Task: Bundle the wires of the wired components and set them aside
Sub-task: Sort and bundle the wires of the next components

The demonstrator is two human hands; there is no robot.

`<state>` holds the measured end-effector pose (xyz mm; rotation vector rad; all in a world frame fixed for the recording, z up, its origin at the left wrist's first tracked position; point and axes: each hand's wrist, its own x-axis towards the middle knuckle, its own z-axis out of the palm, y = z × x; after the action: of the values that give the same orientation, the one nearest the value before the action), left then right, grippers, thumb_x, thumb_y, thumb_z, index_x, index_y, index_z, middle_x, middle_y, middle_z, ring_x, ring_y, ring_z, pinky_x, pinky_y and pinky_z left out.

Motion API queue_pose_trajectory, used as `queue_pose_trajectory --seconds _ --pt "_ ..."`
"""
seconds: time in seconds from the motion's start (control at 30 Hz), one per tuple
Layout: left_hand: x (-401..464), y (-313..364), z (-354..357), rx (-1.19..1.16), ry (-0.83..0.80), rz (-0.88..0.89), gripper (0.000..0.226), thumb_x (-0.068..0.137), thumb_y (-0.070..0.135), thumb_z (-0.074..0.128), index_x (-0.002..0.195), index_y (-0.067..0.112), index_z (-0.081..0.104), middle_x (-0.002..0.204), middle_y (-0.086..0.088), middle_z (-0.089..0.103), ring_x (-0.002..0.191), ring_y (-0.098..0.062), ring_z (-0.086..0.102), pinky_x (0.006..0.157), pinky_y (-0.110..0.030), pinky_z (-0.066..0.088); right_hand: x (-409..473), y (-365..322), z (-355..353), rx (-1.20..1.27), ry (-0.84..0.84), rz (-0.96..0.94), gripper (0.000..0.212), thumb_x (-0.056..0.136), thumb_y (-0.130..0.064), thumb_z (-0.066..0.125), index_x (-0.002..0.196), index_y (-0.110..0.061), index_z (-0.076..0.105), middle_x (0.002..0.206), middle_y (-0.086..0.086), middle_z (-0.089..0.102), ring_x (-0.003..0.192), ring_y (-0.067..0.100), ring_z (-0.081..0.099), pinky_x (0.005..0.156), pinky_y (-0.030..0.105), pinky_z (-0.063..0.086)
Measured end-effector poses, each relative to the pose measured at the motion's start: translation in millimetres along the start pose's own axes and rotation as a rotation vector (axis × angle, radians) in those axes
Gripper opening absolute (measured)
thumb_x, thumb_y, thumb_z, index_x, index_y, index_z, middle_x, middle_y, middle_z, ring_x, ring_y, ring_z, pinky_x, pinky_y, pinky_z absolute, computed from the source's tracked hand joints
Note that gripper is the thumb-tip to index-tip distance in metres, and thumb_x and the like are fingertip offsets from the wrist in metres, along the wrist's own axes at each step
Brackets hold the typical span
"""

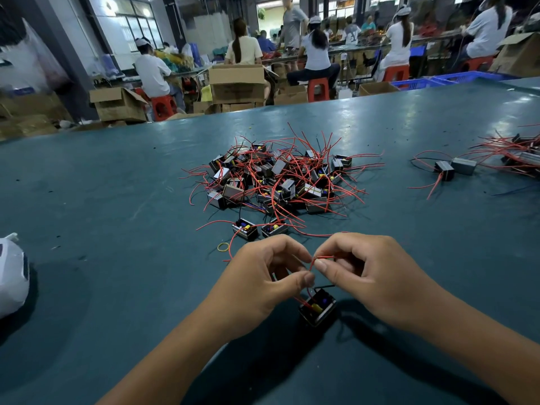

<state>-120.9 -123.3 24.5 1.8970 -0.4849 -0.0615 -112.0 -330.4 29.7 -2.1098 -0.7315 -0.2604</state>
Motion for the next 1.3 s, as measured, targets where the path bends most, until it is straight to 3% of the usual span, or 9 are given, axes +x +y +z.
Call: queue_pose_trajectory --seconds 0.17,0.33,0.43,0.6,0.7,0.9,1.13,1.23,1.3 --pt "-0.5 2.4 -0.5 0.037 0.03 0.018 0.014 0.084 0.02 0.078 0.091 0.018 0.067 0.081 0.0 0.074 0.072 -0.01 0.065 0.065 -0.029 0.048 -0.7 5.9 3.9 0.127 -0.007 0.077 0.008 0.088 -0.031 0.069 0.082 -0.027 0.066 0.054 -0.008 0.043 0.053 0.004 0.038 0.053 0.021 0.033" --pt "-0.9 2.0 -0.9 0.027 0.035 0.036 0.011 0.083 0.023 0.078 0.089 0.021 0.069 0.081 -0.002 0.074 0.072 -0.013 0.066 0.065 -0.038 0.052 -1.3 3.8 9.9 0.22 -0.025 0.111 0.01 0.082 -0.038 0.064 0.084 -0.029 0.067 0.065 0.014 0.055 0.058 0.014 0.043 0.058 0.04 0.04" --pt "-1.8 1.3 -0.7 0.05 0.033 0.057 0.011 0.084 0.026 0.077 0.091 0.024 0.069 0.082 0.0 0.074 0.073 -0.012 0.067 0.067 -0.045 0.053 -2.0 5.3 10.7 0.246 -0.022 0.113 0.01 0.081 -0.039 0.065 0.084 -0.03 0.067 0.065 0.015 0.053 0.058 0.013 0.041 0.057 0.034 0.037" --pt "-2.5 0.3 -2.6 0.115 0.037 0.105 0.009 0.086 0.027 0.077 0.091 0.027 0.07 0.079 0.005 0.073 0.068 -0.005 0.064 0.06 -0.027 0.049 -3.0 7.1 12.3 0.253 -0.008 0.11 0.019 0.078 -0.047 0.063 0.083 -0.028 0.067 0.062 0.014 0.048 0.056 0.012 0.038 0.055 0.03 0.035" --pt "-2.8 -0.1 -4.0 0.151 0.048 0.129 0.007 0.086 0.029 0.077 0.09 0.027 0.072 0.077 0.006 0.072 0.063 -0.003 0.06 0.056 -0.028 0.047 -3.8 8.2 13.7 0.267 0.004 0.116 0.021 0.078 -0.048 0.063 0.083 -0.028 0.067 0.058 0.006 0.042 0.056 0.01 0.035 0.054 0.027 0.033" --pt "-4.0 1.9 -5.5 0.18 0.058 0.149 0.006 0.085 0.038 0.072 0.091 0.035 0.074 0.077 0.008 0.071 0.061 -0.035 0.054 0.053 -0.046 0.044 -5.0 4.3 15.4 0.206 0.056 0.12 0.011 0.078 -0.04 0.066 0.081 -0.03 0.065 0.05 -0.01 0.034 0.05 0.004 0.03 0.049 0.015 0.027" --pt "-5.4 -0.1 -8.8 0.232 0.058 0.168 0.008 0.086 0.033 0.073 0.094 0.036 0.076 0.079 0.009 0.071 0.058 -0.036 0.05 0.051 -0.046 0.043 -4.6 0.4 14.8 0.233 0.039 0.172 0.013 0.086 -0.019 0.072 0.082 -0.028 0.064 0.05 -0.01 0.034 0.051 0.005 0.028 0.05 0.019 0.027" --pt "-3.6 -1.2 -9.8 0.289 0.069 0.237 0.01 0.088 0.024 0.075 0.093 0.031 0.077 0.08 0.012 0.072 0.059 -0.023 0.058 0.052 -0.041 0.047 -4.2 -0.4 15.3 0.248 0.038 0.19 0.014 0.086 -0.018 0.071 0.082 -0.029 0.064 0.049 -0.01 0.034 0.05 0.005 0.029 0.049 0.017 0.028" --pt "-2.0 -0.4 -9.8 0.366 0.085 0.324 0.011 0.087 0.016 0.076 0.092 0.026 0.078 0.08 0.016 0.071 0.064 -0.008 0.062 0.055 -0.023 0.047 -4.3 -0.6 15.8 0.256 0.042 0.196 0.014 0.086 -0.019 0.071 0.082 -0.03 0.064 0.049 -0.009 0.035 0.05 0.006 0.029 0.05 0.018 0.028"
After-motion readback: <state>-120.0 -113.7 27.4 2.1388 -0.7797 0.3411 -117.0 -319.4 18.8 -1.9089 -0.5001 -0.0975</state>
